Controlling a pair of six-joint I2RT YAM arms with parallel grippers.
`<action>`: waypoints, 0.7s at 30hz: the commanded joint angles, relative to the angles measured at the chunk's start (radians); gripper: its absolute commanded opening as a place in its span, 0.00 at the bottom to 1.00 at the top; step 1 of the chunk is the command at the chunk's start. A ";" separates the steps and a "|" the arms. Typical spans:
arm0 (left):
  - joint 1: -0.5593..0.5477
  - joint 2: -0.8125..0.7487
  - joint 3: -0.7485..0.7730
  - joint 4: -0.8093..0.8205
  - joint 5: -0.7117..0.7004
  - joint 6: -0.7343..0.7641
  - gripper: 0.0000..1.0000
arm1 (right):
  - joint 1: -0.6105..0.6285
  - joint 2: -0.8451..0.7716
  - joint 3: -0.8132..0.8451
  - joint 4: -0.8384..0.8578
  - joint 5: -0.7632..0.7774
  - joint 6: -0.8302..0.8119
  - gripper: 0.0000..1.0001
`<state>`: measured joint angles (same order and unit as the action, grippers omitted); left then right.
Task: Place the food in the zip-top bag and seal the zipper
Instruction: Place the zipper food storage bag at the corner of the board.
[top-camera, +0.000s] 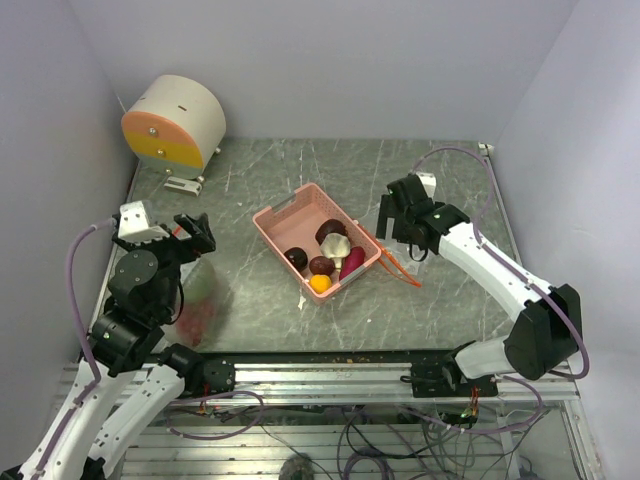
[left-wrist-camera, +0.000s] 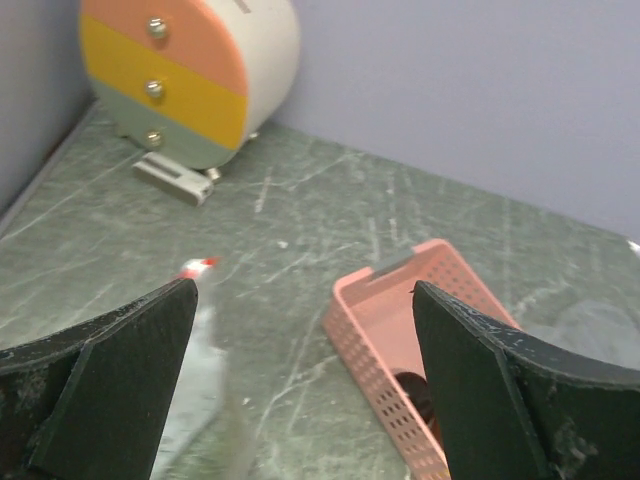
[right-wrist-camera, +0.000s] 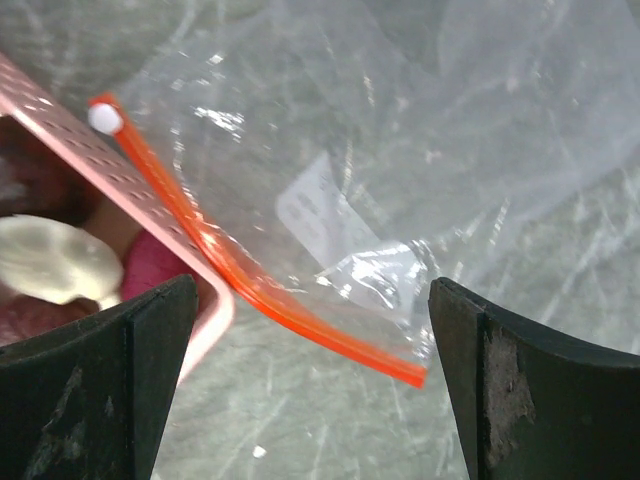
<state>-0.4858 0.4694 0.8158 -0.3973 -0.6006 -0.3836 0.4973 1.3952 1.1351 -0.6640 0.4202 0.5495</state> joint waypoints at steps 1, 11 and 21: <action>0.004 0.021 0.034 0.081 0.208 0.016 1.00 | 0.001 -0.012 -0.017 -0.145 0.088 0.051 1.00; 0.004 0.030 0.002 0.099 0.305 0.048 1.00 | 0.001 -0.052 -0.116 -0.118 -0.021 0.031 0.97; 0.004 0.008 -0.005 0.102 0.317 0.050 1.00 | 0.001 -0.029 -0.190 -0.076 -0.029 0.005 0.91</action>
<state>-0.4858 0.4843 0.8150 -0.3248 -0.3103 -0.3473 0.4973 1.3529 0.9524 -0.7692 0.3809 0.5682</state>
